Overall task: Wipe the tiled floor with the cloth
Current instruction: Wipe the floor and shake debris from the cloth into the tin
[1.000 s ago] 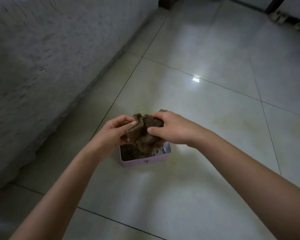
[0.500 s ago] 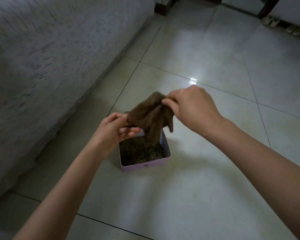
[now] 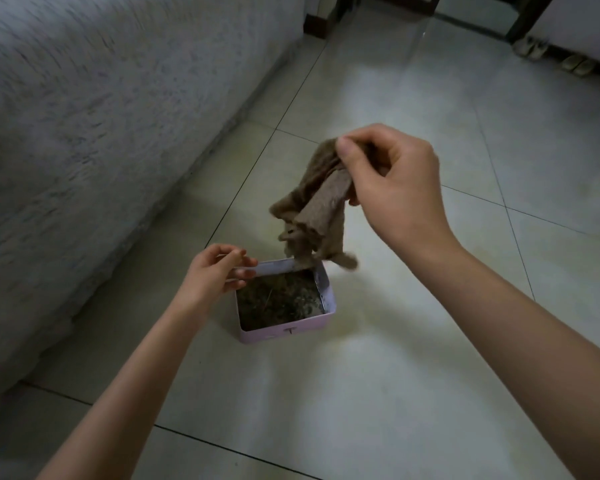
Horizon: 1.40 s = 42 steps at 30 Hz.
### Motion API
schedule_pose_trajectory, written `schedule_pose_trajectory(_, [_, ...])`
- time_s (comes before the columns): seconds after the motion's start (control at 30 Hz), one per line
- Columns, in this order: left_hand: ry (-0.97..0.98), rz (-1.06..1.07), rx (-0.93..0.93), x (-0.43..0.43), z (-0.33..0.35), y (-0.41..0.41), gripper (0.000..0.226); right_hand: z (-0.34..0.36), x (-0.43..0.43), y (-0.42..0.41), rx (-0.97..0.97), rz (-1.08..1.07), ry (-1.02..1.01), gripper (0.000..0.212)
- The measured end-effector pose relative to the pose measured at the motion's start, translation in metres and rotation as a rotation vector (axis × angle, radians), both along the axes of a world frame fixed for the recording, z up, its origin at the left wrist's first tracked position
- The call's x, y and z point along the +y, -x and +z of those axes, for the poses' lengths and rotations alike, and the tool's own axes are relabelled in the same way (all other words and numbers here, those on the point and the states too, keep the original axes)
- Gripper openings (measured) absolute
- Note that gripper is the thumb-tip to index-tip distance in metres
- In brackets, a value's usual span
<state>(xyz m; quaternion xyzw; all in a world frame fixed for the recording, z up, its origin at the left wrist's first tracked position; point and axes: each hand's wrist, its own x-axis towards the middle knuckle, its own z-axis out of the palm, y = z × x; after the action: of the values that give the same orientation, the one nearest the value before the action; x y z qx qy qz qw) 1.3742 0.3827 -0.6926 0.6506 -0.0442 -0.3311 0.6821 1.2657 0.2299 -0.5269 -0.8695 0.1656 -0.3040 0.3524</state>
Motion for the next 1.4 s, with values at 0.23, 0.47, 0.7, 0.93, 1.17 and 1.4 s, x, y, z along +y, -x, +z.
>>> schedule_pose_trajectory(0.23, [-0.426,0.005,-0.125,0.003,-0.054,-0.01,0.019,-0.003,-0.006,0.013,0.101,-0.052,0.006,0.014])
schedule_pose_trajectory(0.47, [-0.683,-0.16,-0.175,-0.002,-0.089,-0.009,0.069,-0.015,-0.007,0.028,0.008,-0.087,-0.549,0.019])
schedule_pose_trajectory(0.7, [-0.728,-0.242,-0.221,-0.009,-0.097,-0.006,0.052,-0.024,-0.027,0.075,-0.238,-0.073,-1.405,0.043])
schedule_pose_trajectory(0.93, [-0.703,-0.229,-0.188,-0.015,-0.079,0.001,0.041,-0.027,-0.069,0.145,-0.281,-0.222,-1.433,0.037])
schedule_pose_trajectory(1.17, [-0.578,-0.248,-0.114,-0.036,-0.019,0.036,0.043,-0.043,-0.116,0.213,-0.258,-0.334,-1.446,0.033])
schedule_pose_trajectory(1.4, [-0.532,-0.306,-0.04,-0.086,0.07,0.095,0.042,0.005,-0.144,0.29,-0.267,-0.453,-1.495,0.048])
